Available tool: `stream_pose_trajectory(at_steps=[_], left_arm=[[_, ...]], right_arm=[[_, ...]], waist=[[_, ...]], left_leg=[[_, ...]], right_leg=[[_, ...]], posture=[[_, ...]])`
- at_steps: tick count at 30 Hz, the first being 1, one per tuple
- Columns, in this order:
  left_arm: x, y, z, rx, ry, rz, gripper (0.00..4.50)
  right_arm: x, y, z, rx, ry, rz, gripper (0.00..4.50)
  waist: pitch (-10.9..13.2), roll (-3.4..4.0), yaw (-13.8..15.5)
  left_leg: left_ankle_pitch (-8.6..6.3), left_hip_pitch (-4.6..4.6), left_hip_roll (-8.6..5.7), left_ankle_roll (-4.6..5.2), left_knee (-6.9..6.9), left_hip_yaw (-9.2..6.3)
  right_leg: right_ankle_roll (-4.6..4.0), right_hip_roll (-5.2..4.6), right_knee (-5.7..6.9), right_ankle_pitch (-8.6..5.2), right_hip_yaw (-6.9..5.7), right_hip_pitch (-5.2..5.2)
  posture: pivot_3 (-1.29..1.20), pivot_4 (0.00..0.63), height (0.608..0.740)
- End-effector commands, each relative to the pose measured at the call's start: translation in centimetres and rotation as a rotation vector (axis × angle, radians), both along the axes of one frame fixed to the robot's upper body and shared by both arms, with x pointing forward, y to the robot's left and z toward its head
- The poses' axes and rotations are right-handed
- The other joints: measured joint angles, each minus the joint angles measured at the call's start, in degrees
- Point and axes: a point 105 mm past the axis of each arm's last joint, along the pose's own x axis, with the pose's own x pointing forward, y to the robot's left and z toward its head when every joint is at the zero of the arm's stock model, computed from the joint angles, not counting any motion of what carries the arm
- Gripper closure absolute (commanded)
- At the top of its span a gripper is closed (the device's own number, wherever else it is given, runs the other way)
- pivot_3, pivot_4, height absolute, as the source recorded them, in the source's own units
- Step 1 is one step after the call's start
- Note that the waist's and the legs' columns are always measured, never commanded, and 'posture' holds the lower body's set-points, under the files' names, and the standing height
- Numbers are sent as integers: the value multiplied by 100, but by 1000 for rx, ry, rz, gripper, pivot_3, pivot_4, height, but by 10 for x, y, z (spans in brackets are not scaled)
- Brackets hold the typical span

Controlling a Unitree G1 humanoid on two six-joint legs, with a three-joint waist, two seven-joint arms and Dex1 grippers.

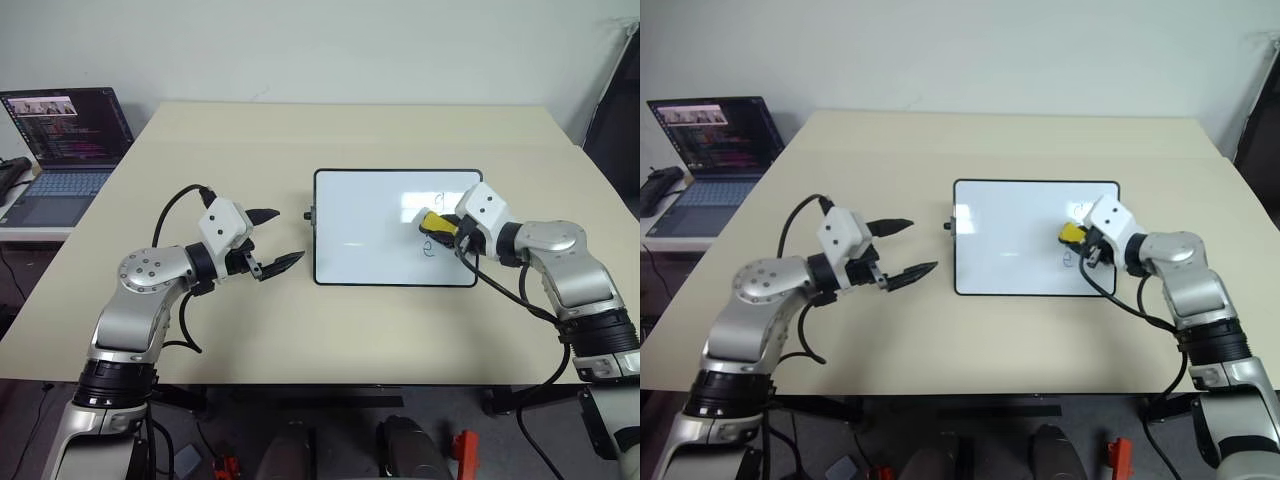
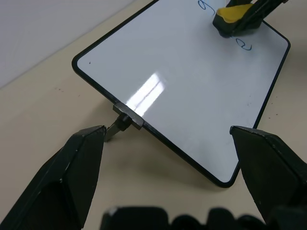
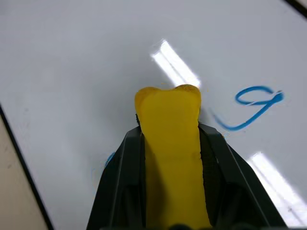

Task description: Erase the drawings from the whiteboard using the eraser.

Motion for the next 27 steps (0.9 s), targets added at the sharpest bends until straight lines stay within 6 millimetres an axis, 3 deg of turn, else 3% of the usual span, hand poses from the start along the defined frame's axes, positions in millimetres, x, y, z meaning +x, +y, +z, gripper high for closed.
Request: stream_pose_trajectory(at_steps=[1, 10, 14, 22, 27], left_arm=[[-2, -3, 10, 13, -44, -10, 0], [-1, -5, 11, 13, -48, -16, 0], [-1, -5, 11, 12, -48, -17, 0], [0, -7, 10, 9, -47, -19, 0], [0, -6, 10, 11, -45, -16, 0]], right_arm=[[8, -17, 3, -34, -28, -84, 3404], [33, -38, 34, -27, -154, -254, 3405], [31, -32, 31, -49, -132, -228, 3407], [5, 4, 8, -108, -10, -34, 3407], [17, -16, 14, -162, -60, -121, 3407]], waist=[[0, 0, 0], [0, 0, -20], [0, 0, -26], [1, 0, -71], [1, 0, -70]], left_leg=[[1, 0, 0, 1, 4, 0], [15, 12, -2, 19, 11, 11], [15, 12, 0, 18, 9, 11], [15, 12, 4, 18, 3, 11], [14, 11, 3, 18, 5, 11]], right_leg=[[0, 2, -1, 6, -1, 1], [5, 3, -5, 30, 7, 10], [5, 2, -7, 30, 11, 10], [5, 3, -6, 29, 12, 6], [6, 0, -8, 30, 12, 8]], posture=[[0, 150, 740], [0, 150, 740], [0, 150, 740], [0, 150, 740], [0, 150, 740]])
